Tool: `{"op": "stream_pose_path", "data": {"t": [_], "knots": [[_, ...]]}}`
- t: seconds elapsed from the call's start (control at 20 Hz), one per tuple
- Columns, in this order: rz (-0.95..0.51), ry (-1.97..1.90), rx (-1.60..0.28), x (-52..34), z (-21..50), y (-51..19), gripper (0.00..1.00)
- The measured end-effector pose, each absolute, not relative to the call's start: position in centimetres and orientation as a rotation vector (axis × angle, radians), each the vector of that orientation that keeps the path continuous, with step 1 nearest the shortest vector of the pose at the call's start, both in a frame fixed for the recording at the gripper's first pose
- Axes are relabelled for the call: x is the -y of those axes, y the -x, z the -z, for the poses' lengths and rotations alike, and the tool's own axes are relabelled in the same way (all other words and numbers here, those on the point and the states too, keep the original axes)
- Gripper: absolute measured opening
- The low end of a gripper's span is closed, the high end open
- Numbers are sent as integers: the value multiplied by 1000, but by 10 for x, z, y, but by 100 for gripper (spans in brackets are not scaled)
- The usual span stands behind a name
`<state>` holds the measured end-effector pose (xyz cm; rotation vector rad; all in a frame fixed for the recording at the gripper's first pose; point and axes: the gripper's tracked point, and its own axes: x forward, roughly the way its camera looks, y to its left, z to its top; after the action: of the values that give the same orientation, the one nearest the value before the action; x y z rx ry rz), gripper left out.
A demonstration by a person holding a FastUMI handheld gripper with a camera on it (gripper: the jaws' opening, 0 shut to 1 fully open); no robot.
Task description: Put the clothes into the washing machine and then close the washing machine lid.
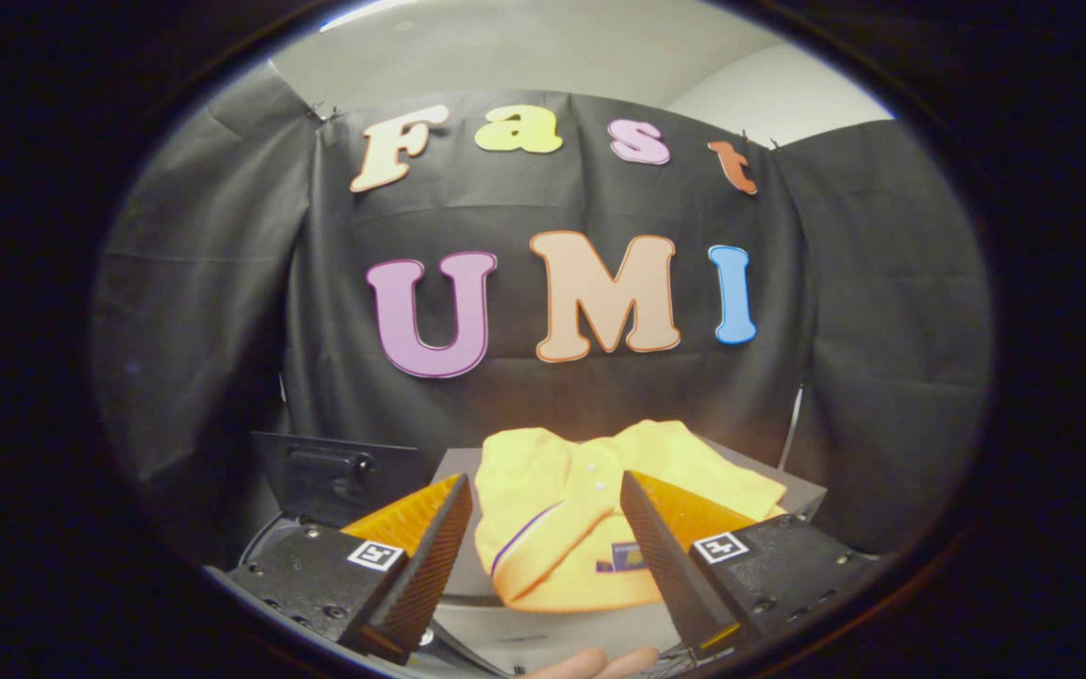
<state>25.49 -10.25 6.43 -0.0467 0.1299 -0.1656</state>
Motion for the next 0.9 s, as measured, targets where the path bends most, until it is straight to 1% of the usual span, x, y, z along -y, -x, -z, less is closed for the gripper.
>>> {"op": "stream_pose_path", "data": {"t": [0.2,0.4,0.5,0.55,0.6,0.65,0.75,0.8,0.9], "knots": [[253,15,-215,131,-46,-299,97],[311,10,-419,153,-9,-323,97],[300,38,-536,154,10,-334,97],[311,34,-639,159,27,-329,98],[279,-22,-682,155,35,-324,97],[288,-70,-603,155,28,-333,96],[321,-115,-551,164,23,-332,94],[351,-107,-539,170,24,-332,81],[336,-72,-534,169,26,-334,55]]}}
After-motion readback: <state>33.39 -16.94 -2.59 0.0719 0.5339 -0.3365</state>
